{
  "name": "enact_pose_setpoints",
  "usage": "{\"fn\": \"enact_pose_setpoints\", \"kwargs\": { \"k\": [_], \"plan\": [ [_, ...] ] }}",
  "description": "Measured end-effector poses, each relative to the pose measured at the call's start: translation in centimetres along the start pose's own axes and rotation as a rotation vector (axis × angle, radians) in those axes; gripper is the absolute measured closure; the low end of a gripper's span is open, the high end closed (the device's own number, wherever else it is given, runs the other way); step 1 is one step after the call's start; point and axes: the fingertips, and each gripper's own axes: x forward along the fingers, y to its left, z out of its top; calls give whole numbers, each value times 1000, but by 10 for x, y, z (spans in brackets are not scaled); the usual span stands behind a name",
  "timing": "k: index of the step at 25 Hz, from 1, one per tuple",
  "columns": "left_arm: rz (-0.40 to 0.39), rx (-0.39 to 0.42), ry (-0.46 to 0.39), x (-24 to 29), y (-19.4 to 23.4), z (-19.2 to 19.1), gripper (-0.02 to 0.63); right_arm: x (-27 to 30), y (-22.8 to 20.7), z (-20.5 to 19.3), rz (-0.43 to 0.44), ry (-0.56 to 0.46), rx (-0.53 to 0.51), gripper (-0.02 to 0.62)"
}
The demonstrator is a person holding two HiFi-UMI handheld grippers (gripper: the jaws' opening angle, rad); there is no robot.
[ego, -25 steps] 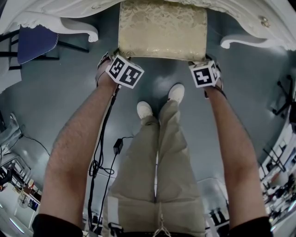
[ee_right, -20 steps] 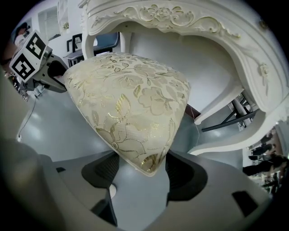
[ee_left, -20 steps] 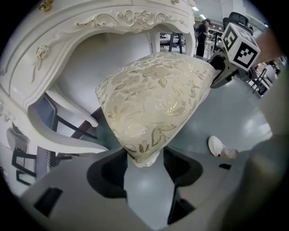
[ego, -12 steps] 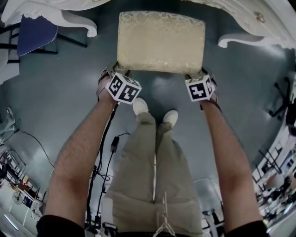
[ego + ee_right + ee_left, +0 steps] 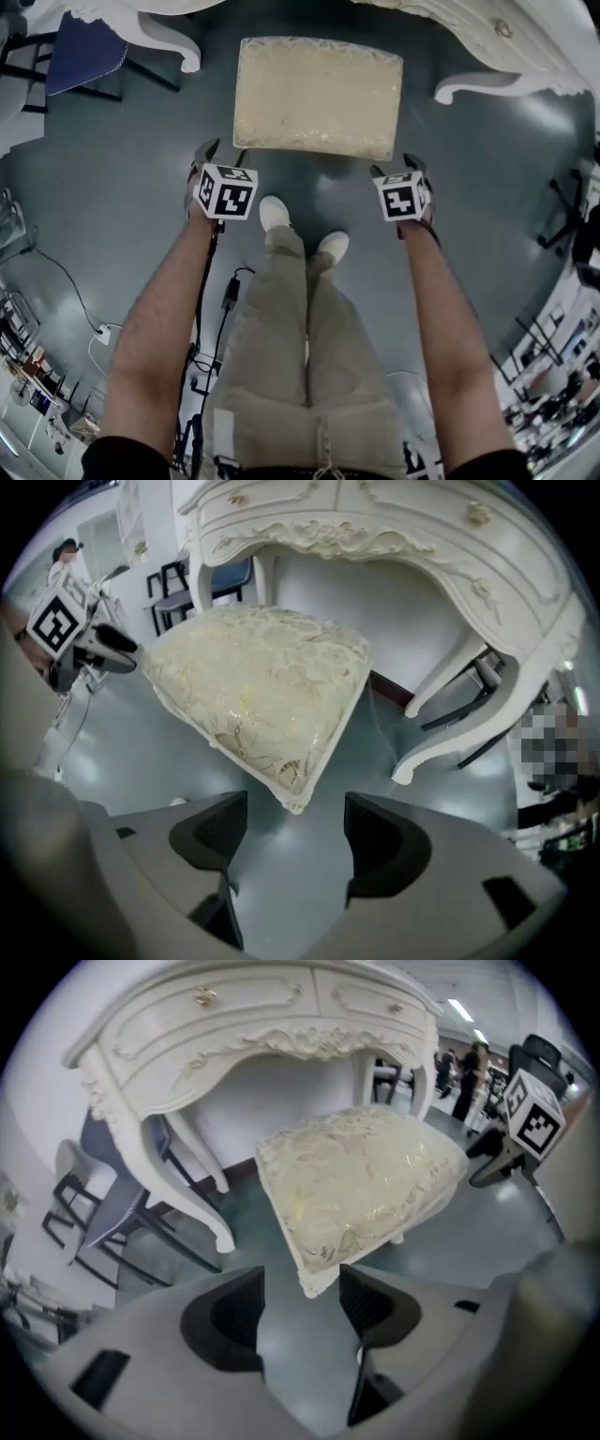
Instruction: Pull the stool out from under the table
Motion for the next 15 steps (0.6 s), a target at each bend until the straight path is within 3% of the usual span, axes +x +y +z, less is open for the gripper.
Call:
{"fn": "enact_pose_setpoints", "kwargs": {
  "k": [2,3,5,9,12,15],
  "plan": [
    [36,-92,-106,-35,8,6,366,-29,0,7,36,-98,54,273],
    [48,-112,-176,-59,9,13,423,-49,1,16,45,-179,62,303],
    [54,-118,-354,-117,2,39,578,-97,-1,35,57,-366,71,588],
    [31,-159,-686,-245,-26,92,603,-204,0,67,84,-683,154,594],
    [41,-173,-815,-317,-44,115,603,-283,4,83,48,-873,142,594],
    [49,-148,-908,-363,-56,138,603,-342,6,91,15,-998,148,594]
  ]
}}
